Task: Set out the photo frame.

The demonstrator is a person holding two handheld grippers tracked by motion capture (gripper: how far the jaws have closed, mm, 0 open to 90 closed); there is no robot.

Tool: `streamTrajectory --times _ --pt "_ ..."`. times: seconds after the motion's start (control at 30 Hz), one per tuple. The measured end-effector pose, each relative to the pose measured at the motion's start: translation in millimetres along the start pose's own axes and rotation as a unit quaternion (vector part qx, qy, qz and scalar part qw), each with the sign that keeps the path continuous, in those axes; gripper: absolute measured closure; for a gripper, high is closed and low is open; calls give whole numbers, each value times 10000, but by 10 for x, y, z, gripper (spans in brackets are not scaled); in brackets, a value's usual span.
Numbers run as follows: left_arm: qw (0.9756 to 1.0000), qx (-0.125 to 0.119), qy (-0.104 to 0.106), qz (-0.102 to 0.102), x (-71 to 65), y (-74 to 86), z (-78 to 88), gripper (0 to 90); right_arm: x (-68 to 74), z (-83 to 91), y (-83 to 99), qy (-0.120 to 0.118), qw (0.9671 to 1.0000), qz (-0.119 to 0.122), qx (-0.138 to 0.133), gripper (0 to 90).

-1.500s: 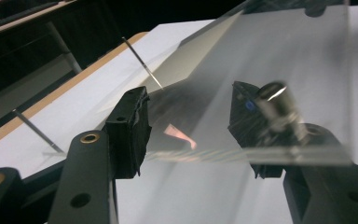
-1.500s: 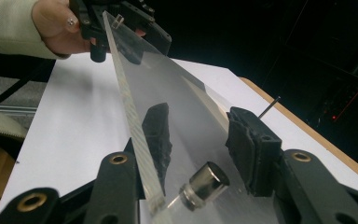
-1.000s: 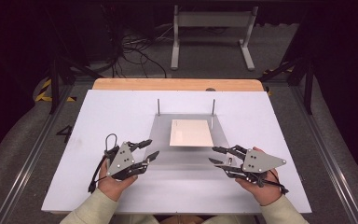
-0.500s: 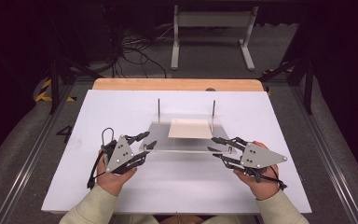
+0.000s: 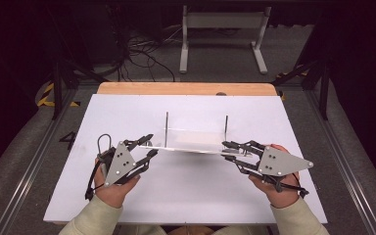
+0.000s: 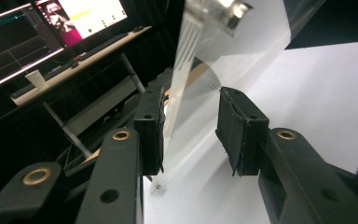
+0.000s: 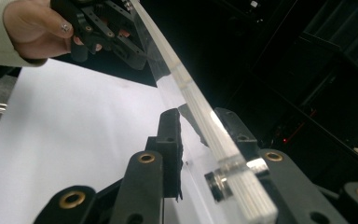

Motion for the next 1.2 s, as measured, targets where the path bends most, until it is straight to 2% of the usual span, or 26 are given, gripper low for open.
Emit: streamTrajectory --times 0.07,0.13,0.2,0.27,0.57,0.67,0.7,0.73,0.77,0.8,0.97,1.0,1.03,1.1,1.2 --pt "10000 -37 -8 16 2 -20 27 623 -3 9 -20 -22 10000 14 -27 732" --pt "9998 -174 3 56 7 -70 77 624 16 53 -106 42 9994 334 -125 760" --pt "9997 -240 48 84 8 -110 121 623 34 116 -215 64 9986 483 -180 777" --pt "9994 -302 108 152 -1 -142 161 623 35 136 -243 30 9987 465 -216 779" --pt "9984 -403 296 270 -61 -268 282 636 -4 249 -326 -245 9978 147 -593 778" --pt "9979 -473 361 257 -79 -293 292 653 -76 271 -325 -307 9964 -91 -780 716" --pt "9979 -473 361 257 -79 -293 292 660 -76 271 -325 -307 9964 -91 -780 716" --pt "9978 -484 361 261 -91 -295 288 660 -101 268 -315 -266 9963 -130 -808 687" --pt "9978 -505 365 246 -98 -298 282 674 -149 259 -287 -141 9959 -262 -852 619" --pt "9977 -531 361 207 -99 -299 273 678 -172 256 -273 -93 9957 -309 -868 602" --pt "9963 -702 343 347 -56 -287 214 663 -181 249 -266 7 9953 -416 -869 597" --pt "9965 -672 324 370 -45 -278 200 662 -185 242 -265 47 9951 -430 -888 584" --pt "9970 -600 275 397 -30 -253 170 638 -213 229 -246 195 9943 -490 -924 568" --pt "9972 -555 271 426 -18 -229 151 608 -229 224 -231 253 9941 -514 -918 565" --pt "9971 -465 243 554 22 -166 103 566 -308 194 -121 458 9928 -706 -857 546"
Point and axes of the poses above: each handheld gripper's, and its own axes: z roughly backward along the jaws, y roughly out of its underside, x roughly to its left, the point moved 4 cm from there along -z, roughly forward along the jaws, and after that the axes turned 7 degrees about x, right-handed, at the moved point
